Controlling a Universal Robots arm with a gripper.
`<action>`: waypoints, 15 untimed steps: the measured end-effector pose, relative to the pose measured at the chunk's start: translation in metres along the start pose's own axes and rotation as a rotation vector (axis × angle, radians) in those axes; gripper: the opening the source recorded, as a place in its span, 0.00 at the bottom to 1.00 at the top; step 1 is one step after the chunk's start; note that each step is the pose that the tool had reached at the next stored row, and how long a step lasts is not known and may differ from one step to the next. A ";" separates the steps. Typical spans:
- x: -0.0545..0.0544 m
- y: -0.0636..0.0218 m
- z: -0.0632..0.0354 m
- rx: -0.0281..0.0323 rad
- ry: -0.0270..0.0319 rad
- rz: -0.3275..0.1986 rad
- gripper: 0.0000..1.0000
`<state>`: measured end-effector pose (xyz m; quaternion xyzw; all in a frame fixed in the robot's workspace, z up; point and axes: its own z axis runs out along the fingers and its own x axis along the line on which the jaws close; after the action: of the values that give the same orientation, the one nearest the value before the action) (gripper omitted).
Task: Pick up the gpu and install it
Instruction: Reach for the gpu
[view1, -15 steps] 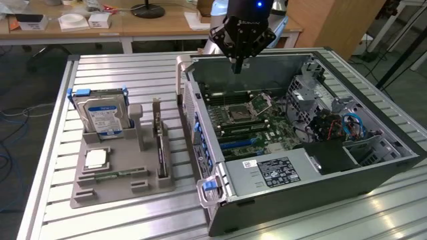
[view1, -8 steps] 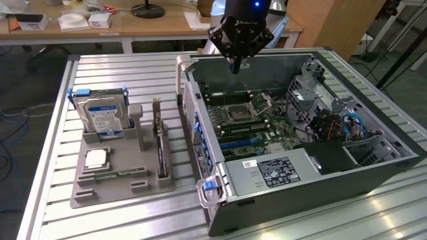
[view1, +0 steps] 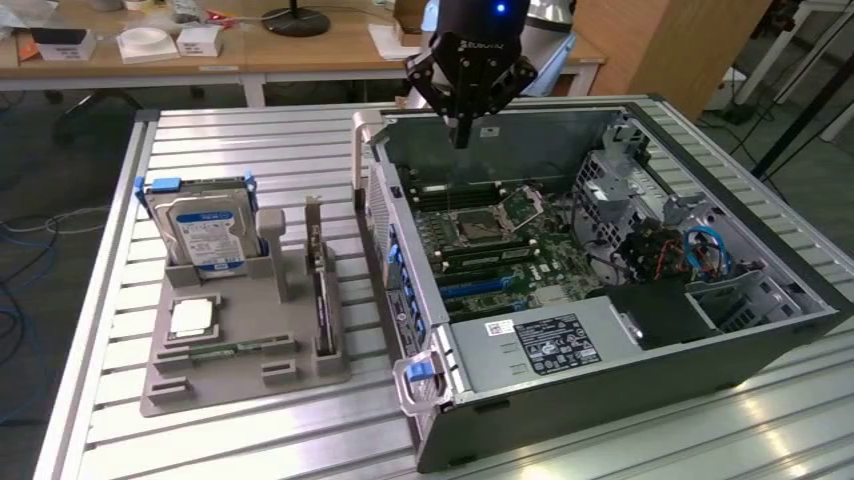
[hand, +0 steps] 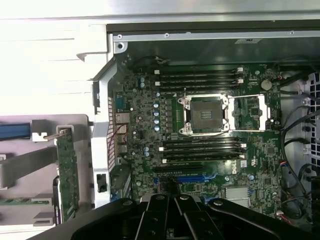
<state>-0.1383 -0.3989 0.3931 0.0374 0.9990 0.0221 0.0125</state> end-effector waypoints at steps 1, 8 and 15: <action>0.001 -0.0001 0.0000 0.0001 0.0000 0.000 0.11; 0.010 -0.0008 -0.0001 0.0000 0.0000 0.000 0.11; 0.020 -0.0015 -0.0001 0.0000 0.0000 0.000 0.11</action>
<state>-0.1586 -0.3989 0.3927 0.0374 0.9990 0.0221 0.0125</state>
